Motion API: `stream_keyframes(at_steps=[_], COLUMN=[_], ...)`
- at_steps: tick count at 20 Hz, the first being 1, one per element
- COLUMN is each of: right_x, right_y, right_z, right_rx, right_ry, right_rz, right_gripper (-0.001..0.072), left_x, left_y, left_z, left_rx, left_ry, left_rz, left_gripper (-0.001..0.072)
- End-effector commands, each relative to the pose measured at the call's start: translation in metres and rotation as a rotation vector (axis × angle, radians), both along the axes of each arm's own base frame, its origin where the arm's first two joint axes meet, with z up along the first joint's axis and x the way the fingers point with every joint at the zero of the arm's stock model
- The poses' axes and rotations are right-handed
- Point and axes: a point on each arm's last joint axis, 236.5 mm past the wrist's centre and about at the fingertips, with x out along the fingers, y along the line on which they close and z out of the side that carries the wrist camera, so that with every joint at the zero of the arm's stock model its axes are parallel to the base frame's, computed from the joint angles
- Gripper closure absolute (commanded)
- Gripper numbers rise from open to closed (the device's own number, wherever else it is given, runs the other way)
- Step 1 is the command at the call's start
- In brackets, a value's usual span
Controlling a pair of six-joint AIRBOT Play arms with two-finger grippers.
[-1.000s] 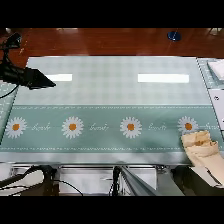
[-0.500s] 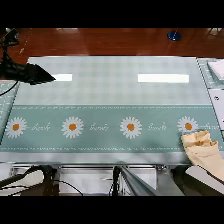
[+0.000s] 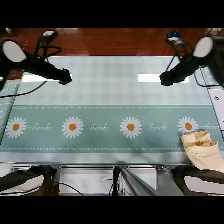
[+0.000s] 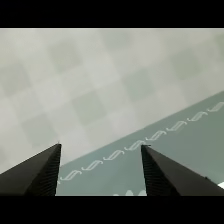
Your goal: Fold the shirts.
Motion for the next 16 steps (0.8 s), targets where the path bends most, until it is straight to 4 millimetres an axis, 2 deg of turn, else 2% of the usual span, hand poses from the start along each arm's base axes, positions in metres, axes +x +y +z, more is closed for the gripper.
stream_keyframes(at_steps=[1, 2, 3, 5, 8, 11, 13, 16], right_x=[-0.017, -0.023, -0.028, -0.03, -0.03, -0.037, -0.028, -0.012], right_y=[-0.001, 0.002, 0.005, 0.008, -0.011, -0.03, -0.031, -0.027], right_z=[-0.002, -0.005, -0.008, -0.01, -0.014, -0.023, -0.025, -0.024], right_rx=[-0.208, -0.158, -0.099, 0.002, 0.038, 0.01, 0.007, 0.029], right_ry=[0.042, 0.072, 0.105, 0.143, 0.172, 0.229, 0.199, 0.133], right_rz=[-0.007, -0.063, -0.125, -0.237, -0.384, -0.401, -0.329, -0.311], right_gripper=[0.0376, 0.0355, 0.0295, 0.0291, 0.0291, 0.0291, 0.0291, 0.0291], left_x=[0.023, 0.021, 0.018, 0.012, 0.004, -0.002, -0.002, -0.004], left_y=[-0.005, -0.005, -0.004, -0.001, 0.002, 0.008, 0.011, 0.006], left_z=[-0.004, -0.011, -0.018, -0.028, -0.041, -0.053, -0.055, -0.056], left_rx=[0.15, 0.144, 0.15, 0.166, 0.17, 0.178, 0.135, 0.046], left_ry=[-0.103, -0.077, -0.045, 0.002, 0.065, 0.118, 0.142, 0.18], left_rz=[0.064, 0.088, 0.097, 0.099, 0.135, 0.154, 0.215, 0.257], left_gripper=[0.0089, 0.0089, 0.0089, 0.0094, 0.0099, 0.0099, 0.0099, 0.0098])
